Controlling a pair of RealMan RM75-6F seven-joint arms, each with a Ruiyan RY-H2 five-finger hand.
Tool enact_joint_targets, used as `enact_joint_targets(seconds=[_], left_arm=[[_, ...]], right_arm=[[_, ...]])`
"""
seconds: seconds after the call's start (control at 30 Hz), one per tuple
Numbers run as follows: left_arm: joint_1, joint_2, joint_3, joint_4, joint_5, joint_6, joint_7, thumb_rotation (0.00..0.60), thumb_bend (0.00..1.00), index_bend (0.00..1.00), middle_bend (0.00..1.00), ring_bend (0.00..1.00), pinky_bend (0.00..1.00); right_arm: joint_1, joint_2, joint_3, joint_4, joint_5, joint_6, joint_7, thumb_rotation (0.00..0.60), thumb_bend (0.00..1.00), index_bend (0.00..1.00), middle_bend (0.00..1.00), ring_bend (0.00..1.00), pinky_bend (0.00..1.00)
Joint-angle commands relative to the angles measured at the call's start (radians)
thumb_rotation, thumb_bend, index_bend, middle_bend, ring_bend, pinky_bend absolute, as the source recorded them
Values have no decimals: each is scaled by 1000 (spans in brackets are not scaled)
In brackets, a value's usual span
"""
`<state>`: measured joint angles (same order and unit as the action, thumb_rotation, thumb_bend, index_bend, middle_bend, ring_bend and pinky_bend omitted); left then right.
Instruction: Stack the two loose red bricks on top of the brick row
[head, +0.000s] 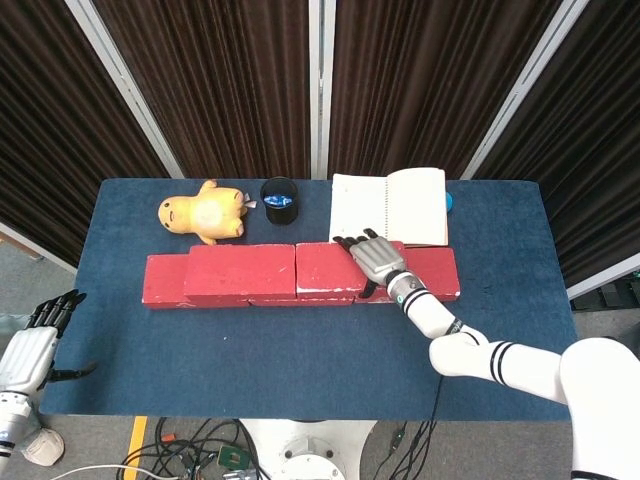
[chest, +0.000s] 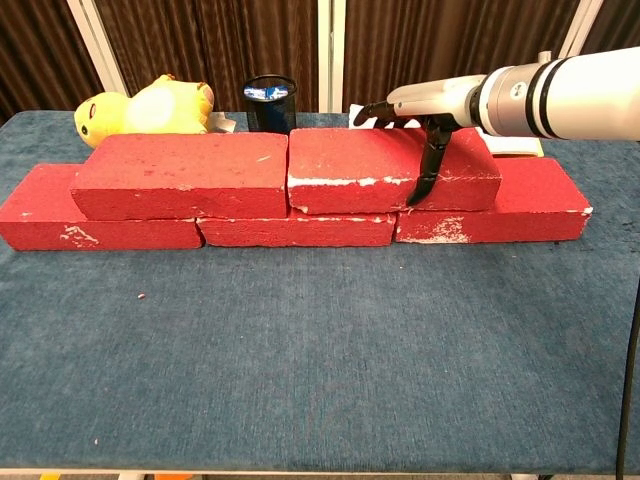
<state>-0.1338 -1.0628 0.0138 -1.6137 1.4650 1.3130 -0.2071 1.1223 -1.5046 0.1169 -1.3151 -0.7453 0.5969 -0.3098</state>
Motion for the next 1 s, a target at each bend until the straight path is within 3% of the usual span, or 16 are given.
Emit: enact_joint_targets(seconds=[0.03, 1.0], left_arm=[[0, 0, 0, 1, 1, 0, -2, 600, 92, 0, 0, 0, 0], [-1, 0, 1, 9, -3, -10, -14, 600, 93, 0, 0, 0, 0]], right_arm=[[2, -2, -2, 1, 2, -1, -1, 600, 20, 0, 278, 282, 0], [26, -18, -18, 14, 29, -5, -8, 600, 19, 0, 270, 281, 0]])
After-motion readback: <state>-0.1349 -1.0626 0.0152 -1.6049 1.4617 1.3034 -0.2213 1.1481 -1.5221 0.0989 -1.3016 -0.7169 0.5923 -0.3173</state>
